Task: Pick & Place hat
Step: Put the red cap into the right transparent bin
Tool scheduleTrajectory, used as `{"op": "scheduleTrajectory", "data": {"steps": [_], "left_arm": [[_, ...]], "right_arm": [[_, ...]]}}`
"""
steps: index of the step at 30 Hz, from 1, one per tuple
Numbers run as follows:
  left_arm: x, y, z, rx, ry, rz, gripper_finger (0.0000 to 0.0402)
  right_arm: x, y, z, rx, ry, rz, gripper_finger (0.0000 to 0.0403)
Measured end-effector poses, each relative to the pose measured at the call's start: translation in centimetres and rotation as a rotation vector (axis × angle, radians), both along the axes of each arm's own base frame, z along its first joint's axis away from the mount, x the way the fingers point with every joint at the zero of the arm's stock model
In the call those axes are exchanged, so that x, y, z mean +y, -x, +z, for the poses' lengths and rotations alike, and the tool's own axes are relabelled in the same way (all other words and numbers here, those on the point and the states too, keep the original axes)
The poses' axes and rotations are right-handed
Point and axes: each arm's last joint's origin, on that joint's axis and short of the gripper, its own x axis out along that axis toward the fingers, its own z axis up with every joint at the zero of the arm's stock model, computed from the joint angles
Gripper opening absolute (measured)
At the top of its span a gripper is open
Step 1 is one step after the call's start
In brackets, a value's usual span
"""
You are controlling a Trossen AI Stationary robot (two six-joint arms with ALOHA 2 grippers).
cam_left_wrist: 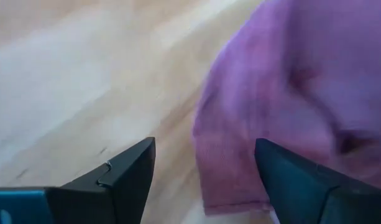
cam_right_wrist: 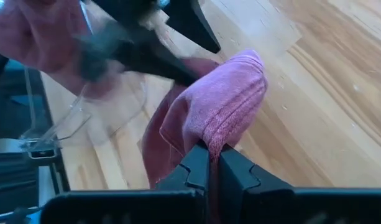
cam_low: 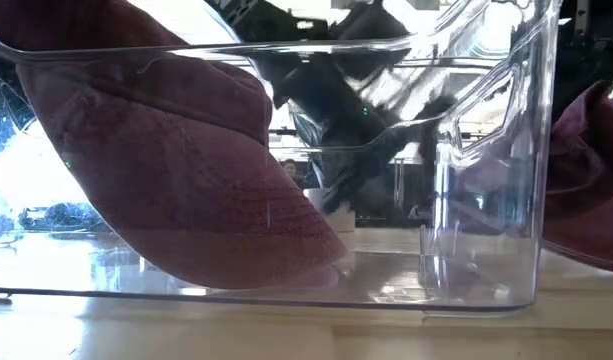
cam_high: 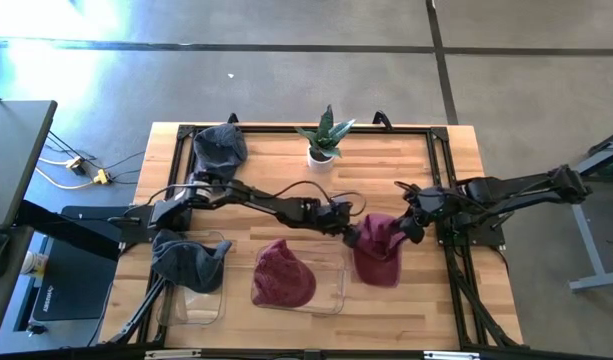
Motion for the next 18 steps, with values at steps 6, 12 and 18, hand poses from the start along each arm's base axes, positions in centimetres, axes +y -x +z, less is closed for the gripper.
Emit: {"op": "scheduleTrajectory", "data": {"steps": [6, 12, 18], "left_arm": [[-0.2, -0.2, -0.9, 0.097, -0.019, -0.081, 0.0241], [-0.2, 0.3, -0.9, 0.212, -0.012, -0.09, 0.02], [-0.1, 0.8, 0.5, 0.209, -0.03, -0.072, 0.015]], "right_arm": [[-0.1, 0.7, 0.7, -0.071, -0.013, 0.004, 0.0005], [0.0, 1.5, 1.2, -0.111, -0.073, 0.059, 0.001], [0.1, 1.7, 0.9, -0.08, -0.069, 0.088, 0.0006]]}}
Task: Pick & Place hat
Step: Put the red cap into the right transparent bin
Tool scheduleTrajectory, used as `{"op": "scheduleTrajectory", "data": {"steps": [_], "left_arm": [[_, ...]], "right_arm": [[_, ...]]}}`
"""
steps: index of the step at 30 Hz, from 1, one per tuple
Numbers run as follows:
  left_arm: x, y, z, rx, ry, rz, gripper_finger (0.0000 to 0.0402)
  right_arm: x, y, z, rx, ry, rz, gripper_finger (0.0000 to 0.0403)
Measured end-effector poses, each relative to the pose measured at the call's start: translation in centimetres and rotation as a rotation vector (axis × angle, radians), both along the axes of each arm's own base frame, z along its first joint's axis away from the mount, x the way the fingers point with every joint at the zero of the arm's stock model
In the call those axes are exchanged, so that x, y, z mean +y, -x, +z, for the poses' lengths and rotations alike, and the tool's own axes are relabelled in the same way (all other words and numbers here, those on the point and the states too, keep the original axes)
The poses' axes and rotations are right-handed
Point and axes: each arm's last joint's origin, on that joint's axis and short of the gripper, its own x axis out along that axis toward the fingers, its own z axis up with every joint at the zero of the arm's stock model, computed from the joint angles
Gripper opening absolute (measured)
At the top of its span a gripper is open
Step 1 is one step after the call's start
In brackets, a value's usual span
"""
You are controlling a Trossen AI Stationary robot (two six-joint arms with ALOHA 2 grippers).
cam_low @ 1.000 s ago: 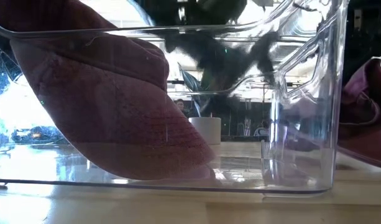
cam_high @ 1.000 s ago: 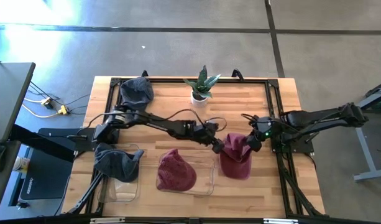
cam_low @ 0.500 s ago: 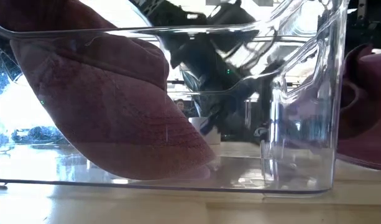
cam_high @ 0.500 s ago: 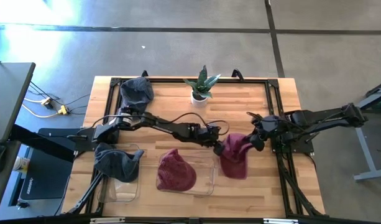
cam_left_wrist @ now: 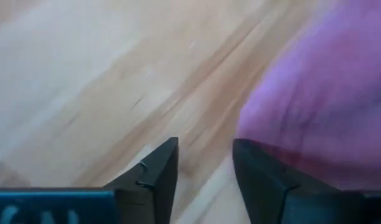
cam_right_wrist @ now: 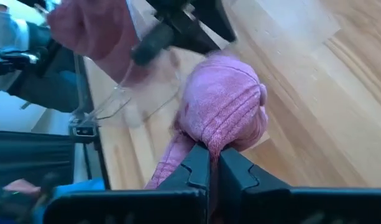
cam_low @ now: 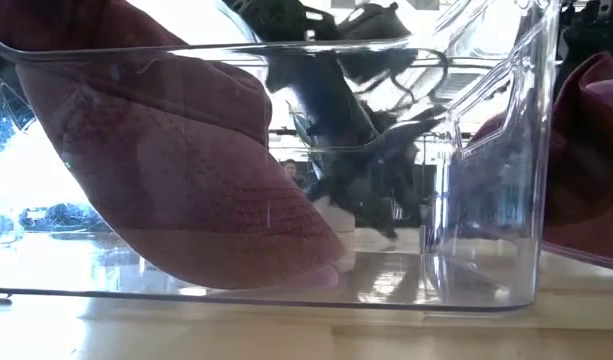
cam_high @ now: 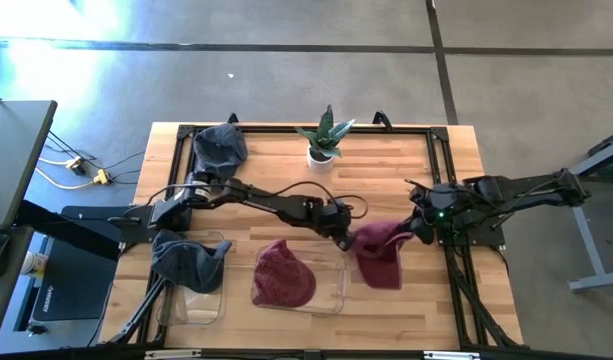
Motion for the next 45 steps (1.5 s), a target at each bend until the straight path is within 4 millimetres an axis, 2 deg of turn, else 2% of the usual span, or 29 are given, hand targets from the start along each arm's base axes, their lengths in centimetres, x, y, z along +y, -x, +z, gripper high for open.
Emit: {"op": "scheduleTrajectory", "data": {"steps": [3, 7, 9, 13, 16, 20, 24, 28, 32, 35, 39, 43, 45], "left_arm": [[0.0, -0.7, 1.9, -0.065, -0.02, 0.002, 0.013], [0.0, -1.5, 6.3, -0.15, -0.076, -0.066, 0.0115], [0.0, -1.8, 7.9, -0.178, -0.099, -0.09, 0.0112], [0.0, -2.4, 8.8, -0.217, -0.139, -0.084, 0.0111], [0.1, -2.5, 8.4, -0.205, -0.157, -0.066, 0.0111], [0.0, -3.1, 7.8, -0.232, -0.135, -0.08, 0.0111], [-0.1, -4.6, 4.8, -0.259, -0.13, -0.088, 0.0111], [-0.2, -5.8, 2.7, -0.319, -0.114, -0.127, 0.0111], [0.3, -5.8, 0.6, -0.237, -0.095, -0.082, 0.0111], [1.2, -5.4, -1.1, -0.138, -0.104, -0.046, 0.011], [2.3, -5.6, -0.4, -0.165, -0.097, -0.02, 0.011], [3.2, -5.5, -0.6, -0.148, -0.083, -0.008, 0.011], [3.5, -5.6, 0.4, -0.151, -0.074, -0.031, 0.011]], "right_arm": [[0.0, -0.2, -0.8, 0.03, 0.024, -0.013, 0.0019], [-0.1, -0.6, -2.8, 0.119, 0.087, -0.026, 0.0042], [-0.2, -0.6, -3.9, 0.186, 0.103, -0.029, 0.0061], [-0.8, -0.2, -4.7, 0.345, 0.126, -0.116, 0.0101], [-1.3, 0.1, -3.4, 0.38, 0.171, -0.171, 0.0116], [-1.3, -0.2, -1.2, 0.309, 0.192, -0.121, 0.0115], [-0.6, -1.3, 0.1, 0.144, 0.118, 0.062, 0.0102], [0.3, -2.3, -1.5, 0.077, 0.093, 0.156, 0.0075], [1.3, -2.7, -4.6, 0.102, 0.04, 0.164, 0.0044], [2.1, -2.8, -6.1, 0.099, -0.002, 0.176, 0.0023], [2.6, -2.9, -6.1, 0.101, 0.015, 0.161, 0.0003], [2.6, -3.2, -5.4, 0.061, 0.087, 0.089, 0.0008], [2.4, -3.2, -5.5, 0.067, 0.114, 0.024, 0.0006]]}}
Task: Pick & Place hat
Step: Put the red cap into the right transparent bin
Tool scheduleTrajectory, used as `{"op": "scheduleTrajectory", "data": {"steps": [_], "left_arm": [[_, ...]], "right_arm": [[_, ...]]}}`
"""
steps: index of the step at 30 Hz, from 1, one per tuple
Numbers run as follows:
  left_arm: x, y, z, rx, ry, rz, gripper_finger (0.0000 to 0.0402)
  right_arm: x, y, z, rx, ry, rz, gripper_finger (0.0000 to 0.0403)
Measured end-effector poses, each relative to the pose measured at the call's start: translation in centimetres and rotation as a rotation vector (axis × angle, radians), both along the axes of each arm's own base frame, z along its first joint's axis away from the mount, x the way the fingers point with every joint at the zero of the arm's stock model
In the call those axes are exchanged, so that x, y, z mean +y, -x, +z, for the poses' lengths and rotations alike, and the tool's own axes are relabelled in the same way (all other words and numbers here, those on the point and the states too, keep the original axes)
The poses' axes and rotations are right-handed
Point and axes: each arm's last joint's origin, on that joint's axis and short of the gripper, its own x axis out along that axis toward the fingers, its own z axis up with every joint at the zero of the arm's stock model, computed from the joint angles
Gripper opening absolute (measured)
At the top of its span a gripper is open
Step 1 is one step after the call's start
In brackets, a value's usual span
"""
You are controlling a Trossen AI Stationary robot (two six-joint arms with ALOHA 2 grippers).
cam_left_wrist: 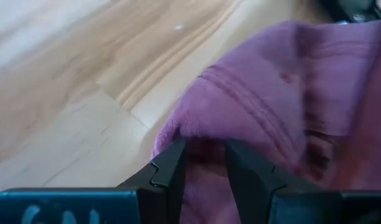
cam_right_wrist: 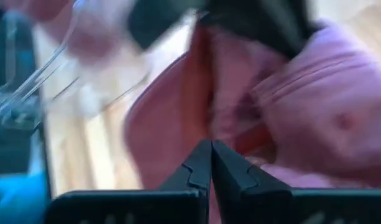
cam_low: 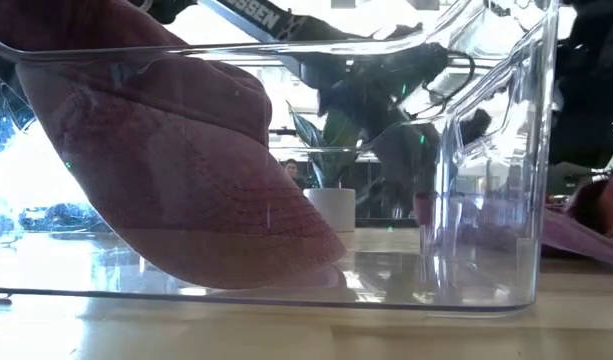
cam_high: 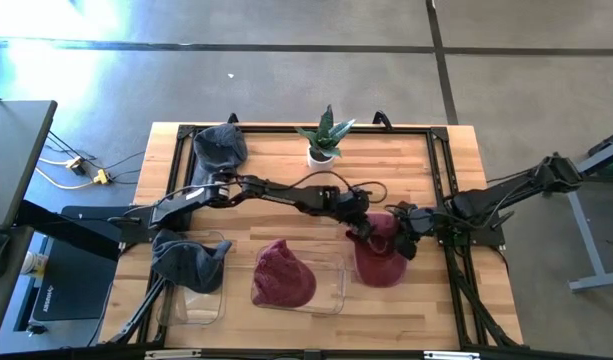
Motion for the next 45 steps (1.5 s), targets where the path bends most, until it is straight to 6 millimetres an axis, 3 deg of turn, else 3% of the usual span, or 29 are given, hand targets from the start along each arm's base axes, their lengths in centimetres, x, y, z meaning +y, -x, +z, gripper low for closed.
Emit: {"op": "scheduleTrajectory", "data": {"steps": [5, 10, 12, 15, 18, 24, 28, 35, 38, 41, 45], "left_arm": [[-0.2, 0.2, 6.2, 0.011, -0.063, -0.057, 0.011], [-1.1, 1.6, 10.4, 0.16, -0.139, -0.114, 0.011], [-1.5, 2.3, 10.7, 0.215, -0.169, -0.094, 0.011], [-2.0, 3.2, 9.0, 0.366, -0.191, -0.074, 0.011], [-2.6, 3.5, 9.0, 0.4, -0.187, -0.092, 0.011], [-4.2, 3.9, 9.0, 0.418, -0.17, -0.129, 0.011], [-5.4, 5.0, 10.9, 0.41, -0.18, -0.165, 0.011], [-7.4, 6.3, 11.2, 0.487, -0.165, -0.236, 0.011], [-8.1, 6.6, 11.2, 0.503, -0.165, -0.246, 0.011], [-8.4, 6.6, 11.2, 0.501, -0.165, -0.253, 0.011], [-8.5, 6.6, 11.2, 0.496, -0.168, -0.254, 0.011]], "right_arm": [[-0.9, 0.3, -0.9, 0.017, 0.073, -0.214, 0.0003], [-2.1, 0.5, -3.6, 0.048, 0.078, -0.31, 0.0001], [-2.5, 0.6, -4.8, 0.049, 0.062, -0.333, 0.0002], [-3.2, 1.2, -6.5, 0.117, 0.057, -0.411, 0.0001], [-3.4, 1.0, -6.2, 0.133, 0.089, -0.421, 0.0001], [-2.7, -0.7, -1.5, 0.107, 0.112, -0.097, 0.0004], [-2.1, -1.4, -0.3, 0.057, 0.114, 0.166, 0.0028], [-1.8, -2.3, -2.1, 0.076, 0.284, 0.494, 0.0141], [-1.5, -2.8, -3.1, 0.101, 0.331, 0.589, 0.017], [-1.0, -3.2, -4.1, 0.141, 0.415, 0.658, 0.0167], [-0.3, -3.4, -4.8, 0.162, 0.484, 0.713, 0.0113]]}}
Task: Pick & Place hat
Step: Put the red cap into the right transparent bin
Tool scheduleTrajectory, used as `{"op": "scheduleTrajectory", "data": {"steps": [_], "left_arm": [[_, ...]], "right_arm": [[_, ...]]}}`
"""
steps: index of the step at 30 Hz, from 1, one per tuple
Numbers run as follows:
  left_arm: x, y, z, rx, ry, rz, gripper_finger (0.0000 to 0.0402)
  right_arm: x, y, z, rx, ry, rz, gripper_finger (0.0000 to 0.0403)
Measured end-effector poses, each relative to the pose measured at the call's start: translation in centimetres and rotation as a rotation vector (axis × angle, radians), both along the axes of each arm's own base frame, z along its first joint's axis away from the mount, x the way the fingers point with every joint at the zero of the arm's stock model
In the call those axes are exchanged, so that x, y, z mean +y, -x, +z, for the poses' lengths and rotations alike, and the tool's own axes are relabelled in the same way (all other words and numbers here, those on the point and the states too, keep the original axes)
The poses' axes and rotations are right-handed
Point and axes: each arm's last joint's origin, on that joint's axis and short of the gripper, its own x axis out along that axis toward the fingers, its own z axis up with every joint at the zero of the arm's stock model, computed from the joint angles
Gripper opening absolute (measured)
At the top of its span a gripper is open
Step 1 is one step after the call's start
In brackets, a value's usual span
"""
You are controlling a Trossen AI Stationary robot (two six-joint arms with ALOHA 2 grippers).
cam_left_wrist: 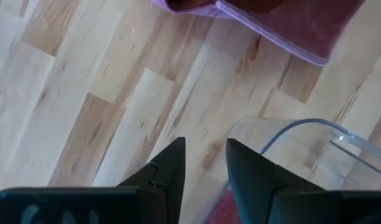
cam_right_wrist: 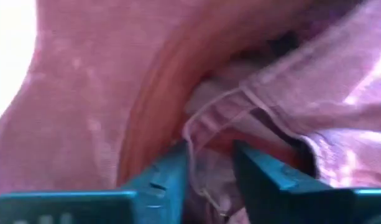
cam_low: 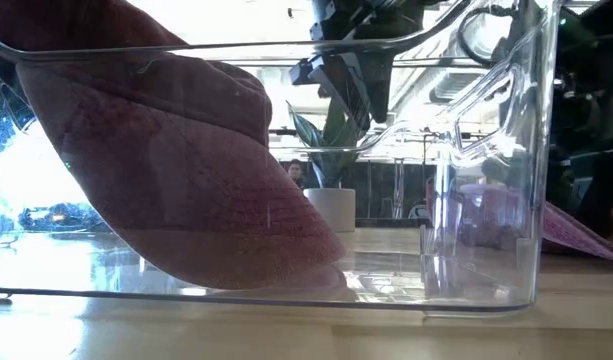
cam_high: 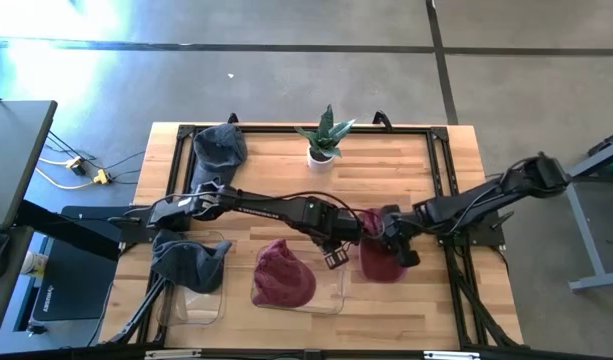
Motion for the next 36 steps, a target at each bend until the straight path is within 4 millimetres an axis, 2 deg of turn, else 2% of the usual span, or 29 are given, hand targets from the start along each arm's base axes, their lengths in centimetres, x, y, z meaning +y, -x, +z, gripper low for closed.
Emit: {"op": "scheduleTrajectory", "data": {"steps": [5, 9, 16, 18, 20, 23, 25, 32, 34, 36], "left_arm": [[0.1, 0.0, 0.0, -0.006, -0.03, 0.01, 0.011], [0.2, 0.0, 0.0, -0.008, -0.041, 0.014, 0.011], [0.6, -0.1, 0.0, -0.011, -0.067, 0.03, 0.011], [0.8, -0.1, 0.0, -0.01, -0.071, 0.037, 0.011], [0.9, -0.1, 0.0, -0.01, -0.072, 0.038, 0.011], [0.9, -0.1, 0.0, -0.009, -0.072, 0.039, 0.011], [0.8, -0.1, 0.0, -0.008, -0.063, 0.034, 0.011], [0.8, -0.1, 0.0, -0.003, -0.049, 0.028, 0.011], [0.8, -0.1, 0.0, -0.002, -0.049, 0.028, 0.011], [0.8, -0.1, 0.0, -0.002, -0.049, 0.027, 0.011]], "right_arm": [[1.0, 0.1, 0.1, -0.02, 0.027, 0.06, 0.0014], [1.4, -0.2, 1.1, -0.021, 0.041, 0.03, 0.002], [2.1, -1.3, 5.2, -0.078, -0.066, -0.057, 0.0006], [2.5, -1.4, 5.7, -0.09, -0.133, -0.067, 0.0003], [2.6, -1.2, 5.4, -0.078, -0.129, -0.091, 0.0003], [2.1, -0.7, 4.2, -0.08, -0.025, -0.175, 0.0019], [1.8, -0.5, 3.7, -0.083, 0.037, -0.141, 0.0041], [0.9, 0.8, 1.1, -0.018, 0.023, 0.016, 0.0164], [0.7, 1.2, 0.4, -0.007, 0.044, 0.024, 0.018], [0.7, 1.2, 0.1, -0.02, 0.037, 0.035, 0.0178]]}}
